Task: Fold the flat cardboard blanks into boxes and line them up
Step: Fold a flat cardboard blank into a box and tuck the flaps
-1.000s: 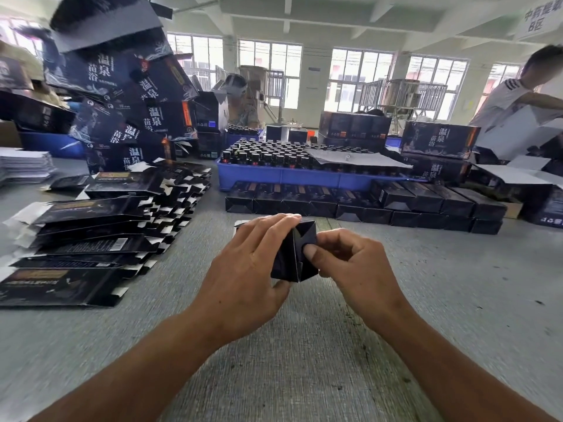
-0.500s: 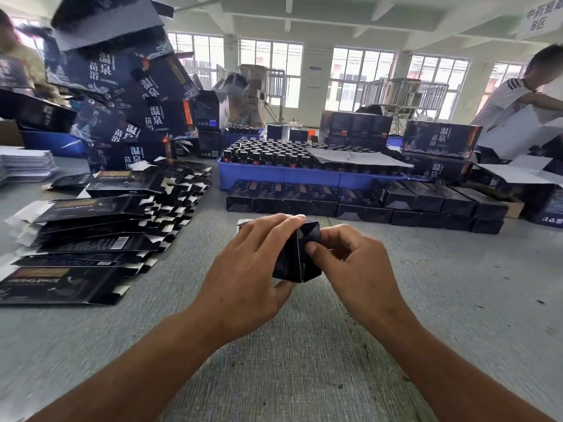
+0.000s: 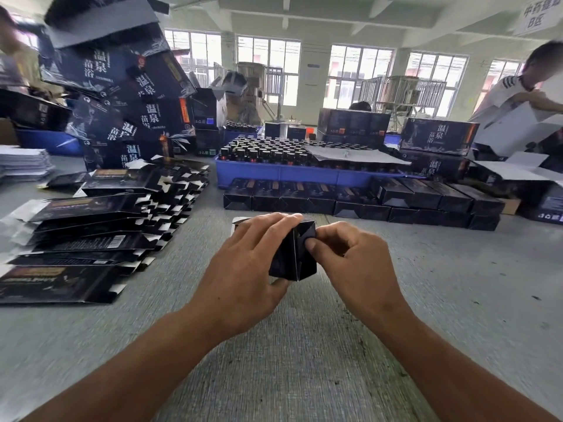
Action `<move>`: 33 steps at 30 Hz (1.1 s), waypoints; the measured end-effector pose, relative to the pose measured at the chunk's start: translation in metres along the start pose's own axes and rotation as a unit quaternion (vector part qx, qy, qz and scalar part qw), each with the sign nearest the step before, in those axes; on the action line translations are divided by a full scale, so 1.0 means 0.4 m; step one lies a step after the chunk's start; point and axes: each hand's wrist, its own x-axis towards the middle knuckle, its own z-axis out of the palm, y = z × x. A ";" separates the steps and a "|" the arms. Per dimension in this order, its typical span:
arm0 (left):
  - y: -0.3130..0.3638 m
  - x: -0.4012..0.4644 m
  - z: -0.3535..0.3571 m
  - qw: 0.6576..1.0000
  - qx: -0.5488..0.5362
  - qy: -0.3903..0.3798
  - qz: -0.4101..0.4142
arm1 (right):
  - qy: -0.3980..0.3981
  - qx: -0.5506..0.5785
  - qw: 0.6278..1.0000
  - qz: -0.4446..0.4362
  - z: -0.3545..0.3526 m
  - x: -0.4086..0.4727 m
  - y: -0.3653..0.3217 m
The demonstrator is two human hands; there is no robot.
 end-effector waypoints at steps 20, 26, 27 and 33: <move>-0.008 0.000 0.001 0.999 0.001 -0.029 0.015 | -0.112 0.127 0.983 0.068 -0.010 -0.006 -0.001; 0.000 0.003 0.007 1.000 0.013 0.010 0.020 | -0.071 0.187 0.969 0.144 0.001 0.011 0.015; 0.000 0.006 0.005 0.999 0.001 0.043 -0.014 | -0.067 0.212 0.962 0.160 -0.004 0.017 0.022; -0.016 0.025 -0.018 0.901 -0.315 0.068 -0.289 | -0.178 0.212 0.941 0.194 0.000 0.014 0.038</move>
